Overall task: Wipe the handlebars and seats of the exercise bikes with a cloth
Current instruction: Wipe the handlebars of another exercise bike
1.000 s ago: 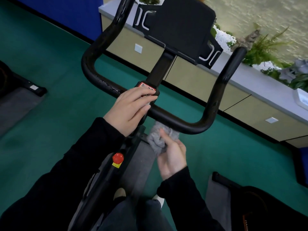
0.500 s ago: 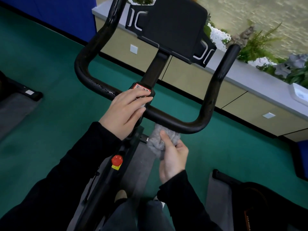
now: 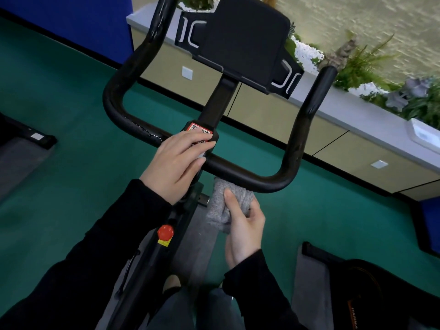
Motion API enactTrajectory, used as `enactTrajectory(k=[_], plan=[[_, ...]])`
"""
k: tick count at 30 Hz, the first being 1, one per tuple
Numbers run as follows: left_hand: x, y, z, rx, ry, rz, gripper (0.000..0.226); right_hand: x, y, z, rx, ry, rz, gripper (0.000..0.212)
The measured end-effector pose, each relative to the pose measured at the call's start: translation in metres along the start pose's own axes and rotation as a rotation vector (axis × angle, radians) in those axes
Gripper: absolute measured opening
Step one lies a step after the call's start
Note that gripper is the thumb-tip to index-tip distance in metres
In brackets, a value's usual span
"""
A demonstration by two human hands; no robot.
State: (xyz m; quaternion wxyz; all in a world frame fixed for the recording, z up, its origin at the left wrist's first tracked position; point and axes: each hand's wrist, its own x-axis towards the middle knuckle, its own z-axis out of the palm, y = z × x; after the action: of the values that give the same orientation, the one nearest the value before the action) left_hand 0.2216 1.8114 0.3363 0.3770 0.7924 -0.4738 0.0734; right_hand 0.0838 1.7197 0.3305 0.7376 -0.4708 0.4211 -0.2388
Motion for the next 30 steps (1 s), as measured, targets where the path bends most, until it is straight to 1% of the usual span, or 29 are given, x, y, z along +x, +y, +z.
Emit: enactTrajectory(k=[3,6,8,10,14,20,23,26,30], plan=[[0.000,0.001,0.000,-0.002,-0.001,-0.002,0.036,-0.001,0.001,0.002,0.110,-0.047,0.009,0.009],[0.000,0.001,0.000,0.005,-0.001,-0.009,0.036,-0.004,0.003,0.012,0.098,-0.040,0.009,0.015],[0.000,0.001,0.000,0.002,-0.002,-0.009,0.036,-0.006,0.004,0.024,0.061,-0.050,-0.014,0.013],[0.000,0.000,0.000,-0.016,-0.003,-0.015,0.035,-0.006,0.004,0.035,0.060,-0.007,-0.027,0.005],[0.000,0.000,-0.002,-0.036,0.005,-0.016,0.037,-0.006,0.003,0.043,0.037,0.085,-0.061,0.012],[0.000,0.002,0.000,-0.036,0.029,-0.016,0.037,-0.005,-0.006,0.014,-0.007,0.235,-0.166,0.012],[-0.001,0.003,0.001,-0.032,0.040,-0.020,0.037,-0.003,-0.005,0.017,-0.081,0.227,-0.230,0.018],[-0.001,0.003,0.000,-0.020,0.040,-0.014,0.037,-0.004,-0.002,0.030,-0.183,0.177,-0.235,0.028],[-0.001,0.004,0.000,-0.001,0.032,-0.009,0.036,-0.002,-0.009,0.006,-0.155,0.215,-0.247,0.021]])
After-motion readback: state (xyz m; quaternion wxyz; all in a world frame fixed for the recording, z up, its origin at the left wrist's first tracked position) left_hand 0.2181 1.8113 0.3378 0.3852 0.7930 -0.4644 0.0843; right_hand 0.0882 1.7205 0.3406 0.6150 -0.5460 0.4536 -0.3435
